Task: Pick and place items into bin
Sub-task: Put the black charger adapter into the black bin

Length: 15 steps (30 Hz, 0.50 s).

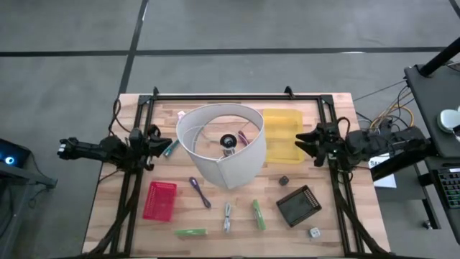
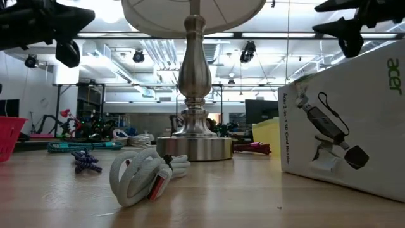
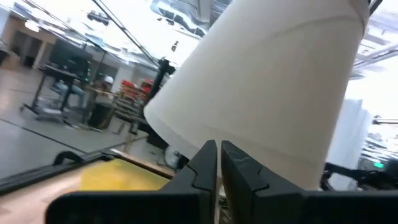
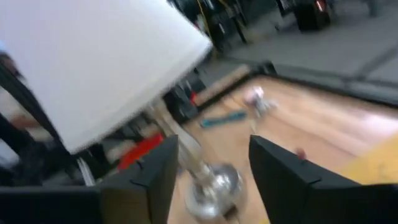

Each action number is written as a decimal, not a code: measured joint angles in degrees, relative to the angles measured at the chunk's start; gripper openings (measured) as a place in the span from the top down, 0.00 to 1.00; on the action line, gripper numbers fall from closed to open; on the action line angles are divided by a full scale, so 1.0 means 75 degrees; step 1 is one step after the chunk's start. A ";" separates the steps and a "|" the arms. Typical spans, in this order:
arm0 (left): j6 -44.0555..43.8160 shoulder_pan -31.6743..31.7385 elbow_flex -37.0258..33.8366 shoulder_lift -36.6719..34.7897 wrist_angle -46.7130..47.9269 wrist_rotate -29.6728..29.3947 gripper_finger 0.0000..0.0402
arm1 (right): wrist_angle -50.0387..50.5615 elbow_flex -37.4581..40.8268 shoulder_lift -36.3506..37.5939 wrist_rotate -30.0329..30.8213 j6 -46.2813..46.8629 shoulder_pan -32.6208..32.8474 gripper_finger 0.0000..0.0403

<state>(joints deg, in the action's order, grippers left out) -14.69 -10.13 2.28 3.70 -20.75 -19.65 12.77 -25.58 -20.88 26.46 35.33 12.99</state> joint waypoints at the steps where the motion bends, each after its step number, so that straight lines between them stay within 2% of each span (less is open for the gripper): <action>1: 0.0069 0.0000 0.0000 -0.0008 0.0008 -0.0082 0.96 | 0.0382 -0.0248 -0.0202 -0.0007 0.0296 0.0000 0.51; 3: 0.0061 0.0000 0.0000 -0.0017 0.0009 -0.0110 0.92 | 0.1059 -0.0703 -0.0545 -0.0046 0.0977 -0.0001 0.49; 6: 0.0060 0.0000 0.0000 -0.0011 -0.0027 -0.0112 0.89 | 0.1883 -0.1261 -0.1039 -0.0519 0.1516 -0.0003 0.48; 10: 0.0137 0.0000 0.0000 -0.0016 -0.0119 -0.0111 0.87 | 0.2047 -0.1671 -0.1652 -0.1005 0.1929 0.0000 0.49; 15: 0.0235 -0.0001 0.0000 -0.0004 -0.0358 -0.0179 0.87 | 0.2090 -0.2085 -0.2590 -0.1429 0.1834 0.0003 0.51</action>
<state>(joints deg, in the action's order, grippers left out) -12.93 -10.14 2.28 3.67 -23.43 -21.00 28.44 -41.21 -40.31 15.74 49.08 13.02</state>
